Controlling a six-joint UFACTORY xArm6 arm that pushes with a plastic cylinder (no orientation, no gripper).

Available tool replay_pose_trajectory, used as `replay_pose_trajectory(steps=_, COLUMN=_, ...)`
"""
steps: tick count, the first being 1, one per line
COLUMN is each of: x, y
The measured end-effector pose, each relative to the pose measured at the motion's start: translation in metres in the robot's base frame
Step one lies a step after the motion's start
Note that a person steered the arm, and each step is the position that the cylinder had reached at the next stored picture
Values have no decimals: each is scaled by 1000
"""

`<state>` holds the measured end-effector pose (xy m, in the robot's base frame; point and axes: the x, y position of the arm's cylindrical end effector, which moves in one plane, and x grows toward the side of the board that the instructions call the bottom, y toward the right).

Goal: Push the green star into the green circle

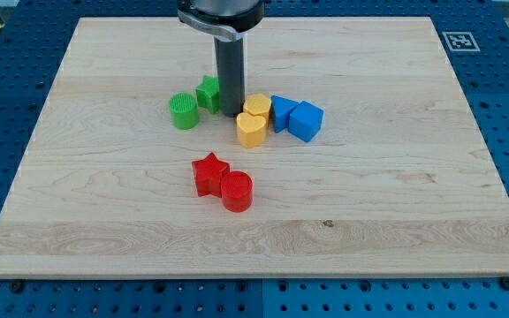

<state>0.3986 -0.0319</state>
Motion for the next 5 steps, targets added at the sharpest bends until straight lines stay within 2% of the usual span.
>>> replay_pose_trajectory(steps=1, x=-5, y=3)
replay_pose_trajectory(steps=3, x=-47, y=5)
replay_pose_trajectory(steps=5, x=-61, y=4)
